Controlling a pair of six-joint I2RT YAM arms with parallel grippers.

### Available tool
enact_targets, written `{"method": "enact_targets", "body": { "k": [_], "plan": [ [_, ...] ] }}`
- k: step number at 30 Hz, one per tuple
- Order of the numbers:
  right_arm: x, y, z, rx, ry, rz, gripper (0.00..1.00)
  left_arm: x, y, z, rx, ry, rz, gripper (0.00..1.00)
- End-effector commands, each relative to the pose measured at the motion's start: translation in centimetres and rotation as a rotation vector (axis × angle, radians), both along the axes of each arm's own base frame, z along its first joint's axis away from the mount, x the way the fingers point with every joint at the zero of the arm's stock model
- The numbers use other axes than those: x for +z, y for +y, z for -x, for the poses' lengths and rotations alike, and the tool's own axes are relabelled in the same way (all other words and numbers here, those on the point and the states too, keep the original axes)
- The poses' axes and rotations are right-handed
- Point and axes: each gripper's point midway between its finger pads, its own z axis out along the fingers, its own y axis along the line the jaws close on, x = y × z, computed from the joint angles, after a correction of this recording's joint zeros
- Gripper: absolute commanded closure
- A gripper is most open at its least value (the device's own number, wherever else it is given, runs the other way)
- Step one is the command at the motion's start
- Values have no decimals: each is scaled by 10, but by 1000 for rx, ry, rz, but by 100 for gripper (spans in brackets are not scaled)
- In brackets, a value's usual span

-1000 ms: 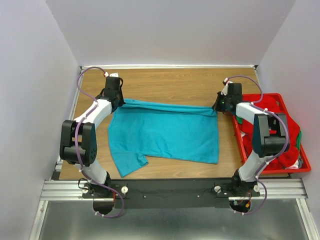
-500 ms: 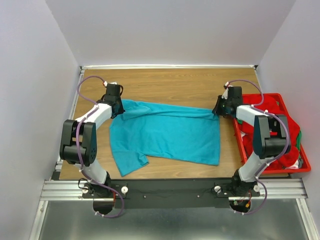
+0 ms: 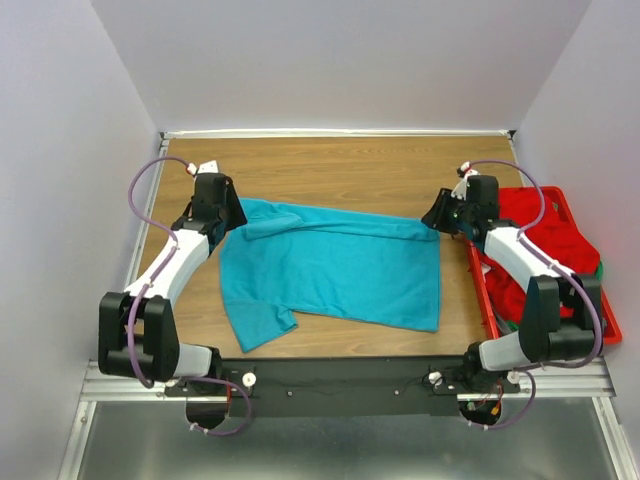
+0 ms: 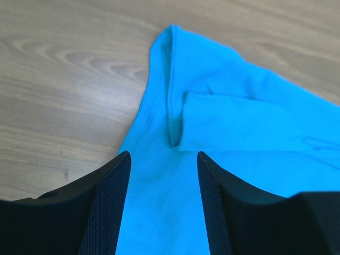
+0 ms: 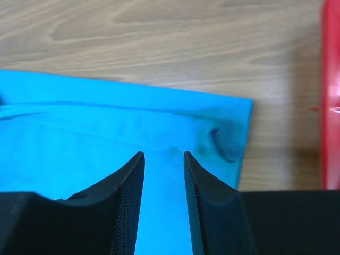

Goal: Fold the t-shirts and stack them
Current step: Fold the tshirt

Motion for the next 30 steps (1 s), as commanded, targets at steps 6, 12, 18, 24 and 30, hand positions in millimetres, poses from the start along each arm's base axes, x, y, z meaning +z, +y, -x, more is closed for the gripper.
{"method": "enact_targets", "body": {
  "k": [6, 12, 18, 24, 30],
  "plan": [
    [28, 130, 0, 412, -63, -43, 52, 56, 1, -3, -22, -182, -1, 17],
    [24, 230, -32, 598, -63, -108, 51, 87, 17, 16, 21, -317, -50, 12],
    [8, 299, -68, 690, -41, -217, 47, 93, 19, 27, 20, -406, -46, 11],
    [-15, 344, -70, 765, 12, -304, 29, 91, 19, 21, 13, -382, -58, 6],
    [-36, 369, -53, 824, 70, -343, 25, 89, 18, 20, 10, -372, -58, 1]
  ]
}}
